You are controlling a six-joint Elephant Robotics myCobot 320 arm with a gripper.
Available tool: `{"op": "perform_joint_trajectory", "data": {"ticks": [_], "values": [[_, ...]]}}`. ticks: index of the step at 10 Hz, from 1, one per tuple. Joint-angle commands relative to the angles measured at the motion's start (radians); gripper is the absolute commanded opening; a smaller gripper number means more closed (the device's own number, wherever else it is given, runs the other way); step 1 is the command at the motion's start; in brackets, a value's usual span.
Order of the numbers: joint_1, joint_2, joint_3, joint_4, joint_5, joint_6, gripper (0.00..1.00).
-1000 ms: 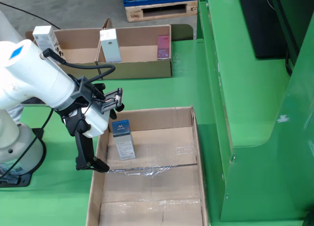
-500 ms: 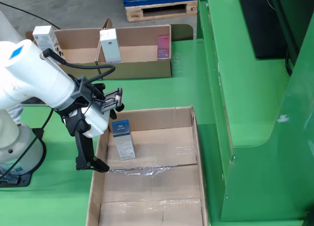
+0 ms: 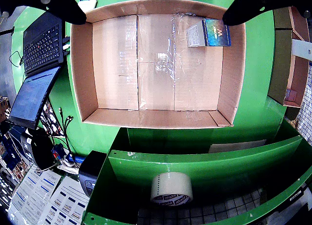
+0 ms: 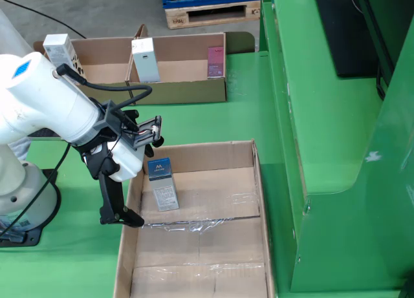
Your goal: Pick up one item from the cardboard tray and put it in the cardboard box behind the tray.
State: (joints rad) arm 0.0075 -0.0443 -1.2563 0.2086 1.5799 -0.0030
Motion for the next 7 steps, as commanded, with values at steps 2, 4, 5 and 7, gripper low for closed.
{"op": "perform_joint_trajectory", "data": {"ticks": [2, 4, 5, 7], "values": [[0.006, 0.027, 0.021, 0.010, 0.002, -0.004, 1.00], [0.006, 0.027, 0.021, 0.010, 0.002, -0.004, 1.00], [0.006, 0.027, 0.021, 0.010, 0.002, -0.004, 1.00], [0.019, 0.021, 0.018, 0.013, -0.003, 0.002, 1.00]]}}
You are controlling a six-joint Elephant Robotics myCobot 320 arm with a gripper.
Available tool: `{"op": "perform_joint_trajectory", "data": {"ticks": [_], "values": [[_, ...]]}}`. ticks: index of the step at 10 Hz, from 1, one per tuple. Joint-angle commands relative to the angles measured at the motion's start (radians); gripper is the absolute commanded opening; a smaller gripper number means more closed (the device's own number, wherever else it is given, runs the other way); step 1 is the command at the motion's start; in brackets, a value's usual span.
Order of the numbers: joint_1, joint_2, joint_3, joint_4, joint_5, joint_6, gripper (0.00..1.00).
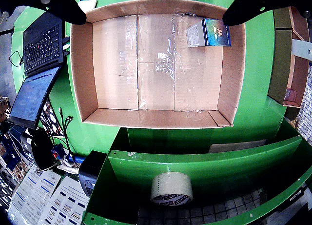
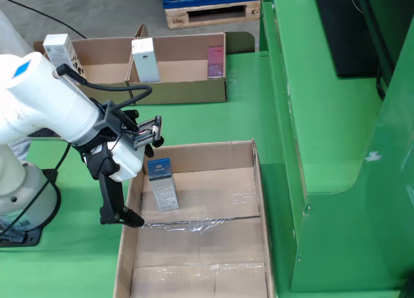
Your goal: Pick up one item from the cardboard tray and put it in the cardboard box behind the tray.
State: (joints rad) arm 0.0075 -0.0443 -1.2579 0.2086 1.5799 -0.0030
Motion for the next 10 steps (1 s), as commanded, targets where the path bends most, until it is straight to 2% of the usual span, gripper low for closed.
{"op": "perform_joint_trajectory", "data": {"ticks": [1, 10], "values": [[0.048, 0.036, 0.001, 0.007, -0.015, 0.007, 1.00], [0.321, 0.199, -0.180, -0.021, -0.131, 0.124, 1.00]]}}
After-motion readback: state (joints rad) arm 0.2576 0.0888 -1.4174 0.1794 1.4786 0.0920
